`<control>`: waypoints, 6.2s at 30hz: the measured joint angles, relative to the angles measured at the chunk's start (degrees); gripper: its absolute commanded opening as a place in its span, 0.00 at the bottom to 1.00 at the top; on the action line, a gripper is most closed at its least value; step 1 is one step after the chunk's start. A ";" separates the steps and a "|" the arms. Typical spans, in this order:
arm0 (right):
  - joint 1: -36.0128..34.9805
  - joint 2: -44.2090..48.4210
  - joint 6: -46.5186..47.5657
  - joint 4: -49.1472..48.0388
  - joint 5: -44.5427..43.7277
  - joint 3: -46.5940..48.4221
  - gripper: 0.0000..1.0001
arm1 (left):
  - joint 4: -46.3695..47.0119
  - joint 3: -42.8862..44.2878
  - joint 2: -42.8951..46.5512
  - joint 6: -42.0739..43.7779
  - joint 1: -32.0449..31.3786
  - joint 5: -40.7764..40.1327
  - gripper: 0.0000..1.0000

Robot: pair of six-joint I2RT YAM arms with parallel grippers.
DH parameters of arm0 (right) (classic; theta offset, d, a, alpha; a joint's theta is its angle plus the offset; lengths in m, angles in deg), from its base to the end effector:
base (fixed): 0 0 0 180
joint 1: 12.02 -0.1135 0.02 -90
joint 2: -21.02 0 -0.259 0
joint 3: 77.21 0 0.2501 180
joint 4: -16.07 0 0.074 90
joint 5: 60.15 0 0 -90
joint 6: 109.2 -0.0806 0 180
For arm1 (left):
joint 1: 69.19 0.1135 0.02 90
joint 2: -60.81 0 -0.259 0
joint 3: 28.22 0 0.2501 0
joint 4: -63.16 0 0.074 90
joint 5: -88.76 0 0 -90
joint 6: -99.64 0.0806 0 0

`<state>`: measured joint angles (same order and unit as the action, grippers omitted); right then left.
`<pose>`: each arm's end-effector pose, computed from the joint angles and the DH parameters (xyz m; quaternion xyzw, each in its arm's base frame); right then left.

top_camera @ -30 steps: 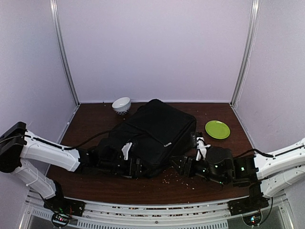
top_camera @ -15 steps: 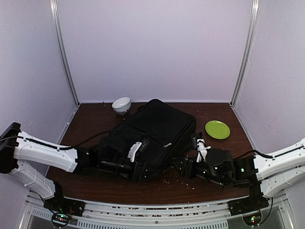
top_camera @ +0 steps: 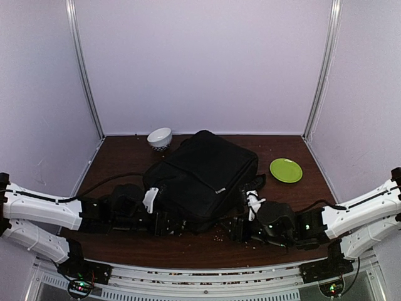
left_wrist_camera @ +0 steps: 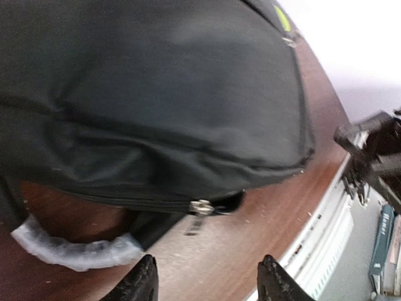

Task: Pack the student bag
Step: Zip the student bag at the center of the board.

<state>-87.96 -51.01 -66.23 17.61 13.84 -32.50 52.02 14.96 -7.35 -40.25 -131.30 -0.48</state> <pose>0.0932 0.2807 0.1720 -0.1442 0.8433 0.3853 0.3458 0.1278 -0.2438 0.1572 0.0979 0.8861 -0.3789 0.2484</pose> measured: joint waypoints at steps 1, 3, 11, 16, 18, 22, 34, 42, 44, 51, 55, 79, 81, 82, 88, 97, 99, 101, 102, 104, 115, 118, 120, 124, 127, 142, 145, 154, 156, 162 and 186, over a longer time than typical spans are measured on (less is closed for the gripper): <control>-0.31 -1.20 0.31 -0.15 0.57 0.70 0.58 | 0.20 -0.44 0.00 -0.15 0.98 0.09 0.63; -0.94 -3.02 0.61 -0.44 1.25 1.92 0.58 | 1.29 -1.60 0.07 -0.76 3.85 0.92 0.71; -2.60 -5.99 0.81 -2.03 2.21 4.46 0.58 | 3.93 -2.93 -1.99 -7.69 12.70 5.01 0.90; -2.58 -5.99 0.81 -2.10 2.10 4.59 0.58 | 7.61 -2.78 -5.05 -13.68 13.18 6.36 0.96; -2.64 -5.99 0.79 -2.08 2.08 4.59 0.58 | 8.81 -2.78 -5.09 -15.50 13.35 6.32 0.94; -2.86 -5.99 0.70 -2.16 1.99 4.59 0.58 | 11.02 -2.75 -5.33 -18.86 14.21 5.64 0.88; 0.35 2.43 -7.45 -5.18 -2.91 -3.63 0.66 | 11.78 -0.39 -11.45 -25.00 15.32 1.55 0.41; 15.91 10.14 -12.59 -0.20 -2.95 -3.80 0.72 | 11.47 0.50 -12.17 -25.07 15.41 0.87 0.16; 20.22 8.33 -13.25 0.35 -0.87 -2.71 0.72 | 11.17 0.50 -12.17 -24.96 15.41 0.70 0.11; 29.18 -5.18 -14.73 0.00 7.82 0.61 0.70 | 11.04 0.57 -12.66 -25.09 14.69 0.24 0.00; 30.32 -12.24 -13.81 -0.07 12.87 6.93 0.68 | 10.49 1.22 -12.68 -25.49 13.03 -1.27 0.00; 30.38 -19.43 3.89 14.34 23.28 31.47 0.65 | 11.78 5.66 -18.05 -29.00 4.79 -4.79 0.72; 28.30 -12.13 5.01 14.53 20.90 28.33 0.64 | 11.65 5.46 -16.55 -28.98 4.61 -4.46 0.75; 27.21 -9.27 5.33 14.45 19.78 27.02 0.64 | 11.43 5.27 -15.54 -29.11 4.44 -4.44 0.76; 15.06 0.37 4.57 12.90 13.35 16.61 0.60 | 8.94 4.02 -9.84 -29.14 3.08 -5.11 0.76; 2.03 -6.54 -2.51 6.08 12.20 8.28 0.55 | 7.50 1.22 -8.66 -29.24 2.80 -6.38 0.74; 1.73 -9.20 -4.31 2.25 12.44 7.56 0.55 | 7.30 1.09 -8.66 -29.24 2.80 -6.58 0.74; 1.68 -11.54 -5.75 -1.18 12.52 6.82 0.55 | 7.26 1.09 -8.66 -29.24 2.80 -6.73 0.73; 1.66 -12.63 -6.43 -2.95 12.50 6.38 0.55 | 7.23 1.09 -8.66 -29.24 2.80 -6.82 0.73; 1.66 -14.49 -7.58 -5.66 12.48 6.08 0.55 | 7.17 1.09 -8.63 -29.24 2.80 -7.02 0.73; 1.66 -26.71 -16.04 -20.15 10.97 6.08 0.51 | 6.27 -0.07 -6.95 -29.33 2.80 -7.72 0.73; 1.68 -27.80 -17.09 -21.49 10.19 6.05 0.49 | 6.32 -0.44 -6.29 -29.46 2.80 -8.11 0.73; 1.75 -27.80 -17.57 -22.27 9.44 6.08 0.47 | 6.32 -0.96 -6.05 -29.73 2.80 -8.31 0.73; 2.36 -27.80 -17.94 -23.06 8.48 6.08 0.44 | 6.29 -1.92 -6.03 -30.25 2.80 -8.52 0.72; 3.19 -28.06 -18.16 -23.45 8.44 6.23 0.43 | 6.38 -2.01 -6.03 -30.47 2.80 -8.50 0.72; 4.33 -31.15 -19.45 -24.83 9.09 8.22 0.28 | 6.43 -2.01 -6.05 -30.86 2.80 -8.50 0.72; 4.37 -31.34 -19.45 -24.90 9.33 8.37 0.27 | 6.45 -2.01 -6.05 -30.86 2.80 -8.50 0.72; 4.70 -31.91 -19.76 -25.03 9.75 8.59 0.19 | 6.43 -2.01 -6.10 -30.91 2.80 -8.48 0.72; 4.72 -31.91 -19.93 -25.07 9.75 8.59 0.17 | 6.43 -2.01 -6.10 -30.93 2.80 -8.48 0.72; 4.72 -31.91 -20.37 -25.20 9.77 8.61 0.09 | 6.45 -2.01 -6.10 -31.06 2.80 -8.48 0.72; 4.74 -29.29 -14.36 -14.73 8.96 10.29 0.00 | 8.44 0.50 -10.75 -32.17 2.56 -5.86 0.77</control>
<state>-83.22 -80.30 -80.59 2.88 22.80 -22.21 60.46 15.46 -18.10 -72.42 -128.74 -6.34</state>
